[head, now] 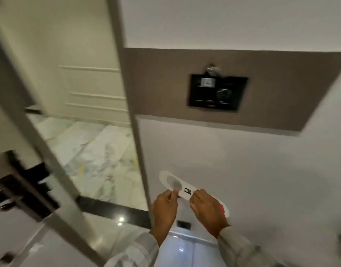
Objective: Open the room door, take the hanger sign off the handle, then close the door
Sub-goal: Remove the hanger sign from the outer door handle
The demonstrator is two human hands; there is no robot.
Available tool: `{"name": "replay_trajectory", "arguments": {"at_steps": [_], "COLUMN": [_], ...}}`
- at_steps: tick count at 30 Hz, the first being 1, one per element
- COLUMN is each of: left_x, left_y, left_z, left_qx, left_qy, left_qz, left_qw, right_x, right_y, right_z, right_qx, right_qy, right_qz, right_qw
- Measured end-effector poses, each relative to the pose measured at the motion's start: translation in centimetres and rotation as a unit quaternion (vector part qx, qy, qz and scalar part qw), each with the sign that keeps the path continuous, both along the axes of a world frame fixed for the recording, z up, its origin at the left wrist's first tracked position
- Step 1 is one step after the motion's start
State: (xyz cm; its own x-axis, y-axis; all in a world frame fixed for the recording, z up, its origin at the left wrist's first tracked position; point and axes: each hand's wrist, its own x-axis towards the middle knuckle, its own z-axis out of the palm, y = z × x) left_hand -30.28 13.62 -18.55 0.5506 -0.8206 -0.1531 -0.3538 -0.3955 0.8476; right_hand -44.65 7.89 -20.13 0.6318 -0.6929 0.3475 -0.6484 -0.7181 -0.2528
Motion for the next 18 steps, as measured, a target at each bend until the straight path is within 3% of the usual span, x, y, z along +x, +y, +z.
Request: {"name": "replay_trajectory", "arguments": {"at_steps": [3,5,7,10,13,15,18], "left_x": [-6.6,-12.2,-18.2,-26.7,-35.2,-41.9,-48.3], "left_y": [-3.5,-5.3,-6.7,-8.1,-9.0,-9.0,-7.8], "left_z": [-0.6,-0.8,-0.8,-0.7,-1.2,-2.2,-4.0], "left_qx": [-0.008,0.001,0.007,0.007,0.010,0.040,0.092], "left_qy": [0.030,0.034,0.046,0.083,0.115,0.106,0.071], "left_qz": [-0.115,-0.215,-0.299,-0.355,-0.392,-0.458,-0.515], "left_qw": [0.993,0.976,0.953,0.931,0.913,0.882,0.849], "right_x": [-9.3,-16.9,-24.2,-32.4,-39.9,-45.8,-51.3], "right_y": [-0.5,-0.7,-0.1,1.7,3.0,3.9,5.1], "right_z": [-1.0,-1.9,-2.3,-2.8,-3.5,-4.0,-4.0], "right_qx": [0.121,0.208,0.293,0.341,0.343,0.340,0.319], "right_qy": [-0.070,-0.135,-0.154,-0.178,-0.310,-0.426,-0.510], "right_qz": [-0.157,-0.287,-0.329,-0.363,-0.441,-0.481,-0.523], "right_qw": [0.978,0.925,0.884,0.849,0.769,0.686,0.604]}}
